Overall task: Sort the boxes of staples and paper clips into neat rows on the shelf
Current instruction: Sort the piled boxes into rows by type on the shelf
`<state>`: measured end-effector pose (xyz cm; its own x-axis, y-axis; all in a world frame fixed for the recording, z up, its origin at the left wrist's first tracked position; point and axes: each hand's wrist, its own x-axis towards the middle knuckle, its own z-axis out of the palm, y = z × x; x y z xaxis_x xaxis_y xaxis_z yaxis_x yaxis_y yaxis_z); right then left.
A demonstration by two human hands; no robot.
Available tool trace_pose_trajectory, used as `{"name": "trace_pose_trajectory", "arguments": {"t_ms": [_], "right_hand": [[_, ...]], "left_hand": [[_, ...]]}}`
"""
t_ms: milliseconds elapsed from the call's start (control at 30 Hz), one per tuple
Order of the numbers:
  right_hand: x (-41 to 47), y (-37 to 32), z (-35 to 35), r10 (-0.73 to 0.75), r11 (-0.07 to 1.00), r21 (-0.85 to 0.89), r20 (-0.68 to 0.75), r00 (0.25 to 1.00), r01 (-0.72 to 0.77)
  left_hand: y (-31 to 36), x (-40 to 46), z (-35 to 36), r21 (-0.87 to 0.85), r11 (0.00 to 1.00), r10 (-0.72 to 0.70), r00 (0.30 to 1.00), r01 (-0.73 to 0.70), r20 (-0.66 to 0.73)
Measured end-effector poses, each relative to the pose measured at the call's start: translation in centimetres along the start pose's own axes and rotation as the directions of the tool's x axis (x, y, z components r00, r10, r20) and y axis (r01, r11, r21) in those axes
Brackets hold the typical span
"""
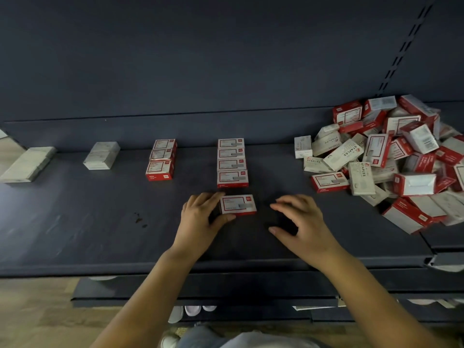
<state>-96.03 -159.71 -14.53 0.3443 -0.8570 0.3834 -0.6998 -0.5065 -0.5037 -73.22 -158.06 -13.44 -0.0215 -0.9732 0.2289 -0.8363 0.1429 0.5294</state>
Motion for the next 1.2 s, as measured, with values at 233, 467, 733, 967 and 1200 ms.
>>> {"name": "trace_pose_trajectory", "arguments": {"t_ms": [233,467,733,967,1200], "right_hand": [[0.7,-0.7,0.5,0.02,1.0,0.011,0.022,1.0,-0.02],[0.9,-1.0,0.4,0.059,0.998,0.001,0.043,0.997,-0.059],[0.7,-0.7,0.2,0.091,0.996,0.009,0.048,0.995,-0.091],[0.6,-0.3,0.5,0.073,0.997,0.008,-0.006,0.997,-0.073],[0.3,0.6,0.6,0.073,0.996,-0.048,-0.054,0.996,-0.076]], "left_hand": [[-0.5,1.8,0.3,0.161,0.984,-0.083,0.996,0.075,0.045],[-0.3,2.3,0.7,0.239,0.97,-0.055,0.998,0.046,0.028],[-0.7,2.2,1.5,0.25,0.968,-0.023,0.998,0.036,-0.053],[-0.9,2.4,1.9,0.285,0.958,-0.001,0.993,0.035,-0.117],[-0.7,2.1,1.7,0.316,0.949,0.025,0.989,0.023,-0.147]]}}
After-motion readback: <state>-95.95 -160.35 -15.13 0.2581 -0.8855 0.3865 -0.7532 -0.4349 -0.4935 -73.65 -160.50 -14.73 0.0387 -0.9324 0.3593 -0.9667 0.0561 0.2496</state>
